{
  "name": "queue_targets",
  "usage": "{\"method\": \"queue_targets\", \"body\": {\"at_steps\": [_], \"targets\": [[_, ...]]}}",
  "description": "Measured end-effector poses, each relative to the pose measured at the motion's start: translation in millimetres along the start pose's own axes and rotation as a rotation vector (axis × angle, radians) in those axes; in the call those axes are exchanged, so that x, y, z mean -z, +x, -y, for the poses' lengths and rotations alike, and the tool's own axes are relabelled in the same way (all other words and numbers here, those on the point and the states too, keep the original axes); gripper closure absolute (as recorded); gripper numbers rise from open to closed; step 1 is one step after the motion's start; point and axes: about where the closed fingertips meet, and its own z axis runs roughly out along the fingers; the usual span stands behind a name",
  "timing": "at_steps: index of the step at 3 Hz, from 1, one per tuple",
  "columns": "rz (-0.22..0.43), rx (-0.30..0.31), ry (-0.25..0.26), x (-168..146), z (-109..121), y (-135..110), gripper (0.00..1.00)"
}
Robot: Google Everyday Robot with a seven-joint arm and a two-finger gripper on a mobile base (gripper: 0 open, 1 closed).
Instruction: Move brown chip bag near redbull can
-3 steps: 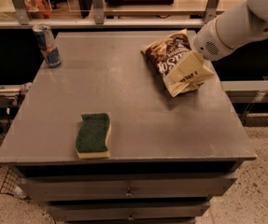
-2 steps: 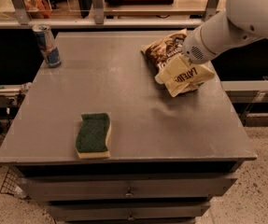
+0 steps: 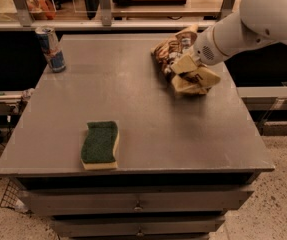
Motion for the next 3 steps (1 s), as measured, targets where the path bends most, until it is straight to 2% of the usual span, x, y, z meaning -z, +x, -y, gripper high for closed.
{"method": "queue_targets", "body": {"at_steps": [1,2,3], "targets": [[0.04,0.02,0.029,9.9,4.4,-21.3,0.96],[0.079,0.04,0.053,18.1,8.9,-42.9,1.0],[0.147,0.056,0.045,17.7,6.0,-75.1,1.0]]}}
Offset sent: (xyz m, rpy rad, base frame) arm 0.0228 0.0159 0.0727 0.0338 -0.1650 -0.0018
